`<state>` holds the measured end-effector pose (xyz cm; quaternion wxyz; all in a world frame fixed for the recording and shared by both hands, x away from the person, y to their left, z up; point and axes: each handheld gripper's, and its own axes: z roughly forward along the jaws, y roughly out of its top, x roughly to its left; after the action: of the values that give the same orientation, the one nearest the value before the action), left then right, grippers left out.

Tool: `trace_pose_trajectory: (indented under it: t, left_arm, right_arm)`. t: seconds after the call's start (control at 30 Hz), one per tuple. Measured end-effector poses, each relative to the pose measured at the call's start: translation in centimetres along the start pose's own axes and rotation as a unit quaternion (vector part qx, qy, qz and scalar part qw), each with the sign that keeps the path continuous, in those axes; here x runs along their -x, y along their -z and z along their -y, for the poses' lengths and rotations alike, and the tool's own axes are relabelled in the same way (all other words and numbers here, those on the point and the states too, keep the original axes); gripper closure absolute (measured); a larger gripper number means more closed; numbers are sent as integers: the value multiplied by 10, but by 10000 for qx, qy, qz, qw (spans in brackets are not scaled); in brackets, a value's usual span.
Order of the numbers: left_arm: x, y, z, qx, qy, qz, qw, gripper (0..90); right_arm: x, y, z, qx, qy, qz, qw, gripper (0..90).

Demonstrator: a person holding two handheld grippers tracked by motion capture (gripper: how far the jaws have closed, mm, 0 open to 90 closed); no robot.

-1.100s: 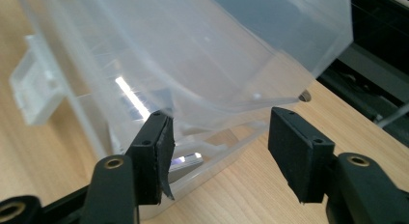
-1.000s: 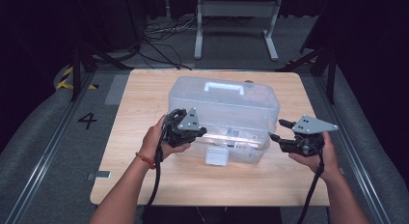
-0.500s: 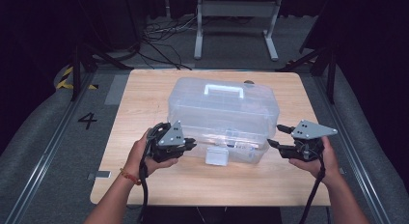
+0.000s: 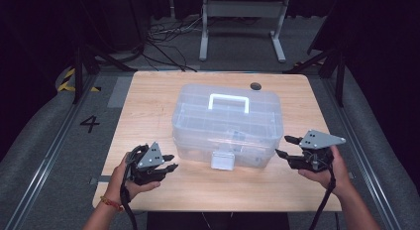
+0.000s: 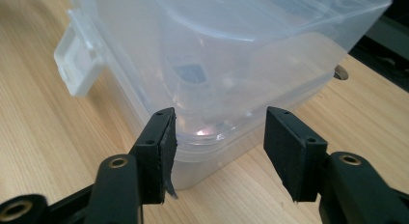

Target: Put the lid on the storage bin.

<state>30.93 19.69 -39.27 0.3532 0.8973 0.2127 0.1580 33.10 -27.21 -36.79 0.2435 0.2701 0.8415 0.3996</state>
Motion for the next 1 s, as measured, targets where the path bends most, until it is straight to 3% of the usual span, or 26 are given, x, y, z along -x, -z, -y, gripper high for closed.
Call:
trace_pose_trajectory:
  t: [0.07,0.23,0.37,0.43,0.47,0.7,1.0]
  left_arm:
    - [-2,-1,12,-91,145,-89,9998,593]
    - [-6,-1,34,-213,428,-214,9986,456]
    - [-7,-1,47,-327,491,-242,9980,374]
    - [-5,-3,54,-423,495,-395,9971,359]
    - [-5,-3,60,-554,517,-436,9962,311]
    - [-8,-4,80,-482,721,-325,9957,254]
    - [-10,-7,101,-528,974,-281,9935,204]
  right_arm:
    - [2,2,4,45,-160,-123,9998,455]
    - [2,5,16,-117,-63,-32,9999,442]
    - [2,14,30,-118,-32,18,9999,424]
    - [2,15,32,-128,-29,19,9999,422]
    - [3,18,40,-178,-19,2,9998,414]
    - [7,25,64,-278,-64,-7,9996,391]
    - [14,25,108,-542,-511,25,9972,350]
